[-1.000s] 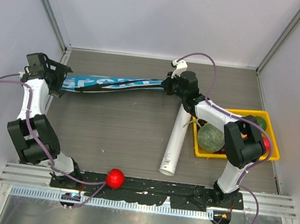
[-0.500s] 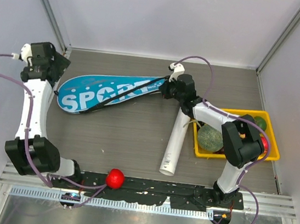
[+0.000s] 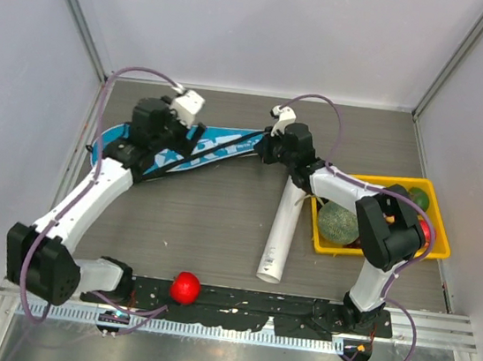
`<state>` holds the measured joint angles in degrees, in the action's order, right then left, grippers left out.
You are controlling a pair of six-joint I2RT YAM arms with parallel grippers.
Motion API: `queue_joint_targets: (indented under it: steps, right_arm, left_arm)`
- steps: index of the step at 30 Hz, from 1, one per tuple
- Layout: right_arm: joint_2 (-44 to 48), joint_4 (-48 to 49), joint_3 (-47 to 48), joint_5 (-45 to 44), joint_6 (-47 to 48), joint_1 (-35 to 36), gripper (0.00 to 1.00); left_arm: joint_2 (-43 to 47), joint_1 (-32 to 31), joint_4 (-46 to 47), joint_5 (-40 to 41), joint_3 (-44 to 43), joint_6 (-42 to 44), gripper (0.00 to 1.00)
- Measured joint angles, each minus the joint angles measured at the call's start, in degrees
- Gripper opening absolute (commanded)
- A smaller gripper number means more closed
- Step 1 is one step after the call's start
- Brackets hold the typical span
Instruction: Pack up the badminton gear
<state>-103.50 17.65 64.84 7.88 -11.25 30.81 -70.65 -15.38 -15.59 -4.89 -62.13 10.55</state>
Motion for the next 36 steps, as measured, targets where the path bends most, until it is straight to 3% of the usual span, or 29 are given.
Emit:
queue_joint_targets:
  steps: [5,11,27,29,31,34,36]
  right_arm:
    - [0.0,0.3,-0.2,0.4,-1.0,0.0,0.05]
    - [1.1,0.7,-1.4,1.0,-2.5,0.0,0.05]
    - [5.2,-0.2,-1.8,1.7,-5.7,0.3,0.05]
    - [5.3,-0.2,-1.8,1.7,-6.0,0.3,0.05]
    - [5.4,-0.2,-1.8,1.8,-6.1,0.3,0.05]
    - [5.6,-0.2,-1.9,1.7,-6.1,0.3,0.05]
    - [5.7,-0.2,-2.1,1.3,-5.7,0.2,0.05]
  left_arm:
    - [-6.8,-10.6,1.9,3.1,0.9,16.8,0.81]
    - [-13.9,-15.3,3.0,4.1,2.3,27.5,0.79]
    - [-25.9,-16.0,10.5,9.4,2.2,36.3,0.67]
    - [-27.3,-16.0,11.5,10.5,2.1,36.5,0.60]
    - [-28.3,-16.0,12.6,11.6,2.1,36.8,0.47]
    - [-28.5,-16.1,14.1,13.0,2.1,36.8,0.05]
    - [-28.5,-16.1,15.5,14.4,2.1,36.8,0.00]
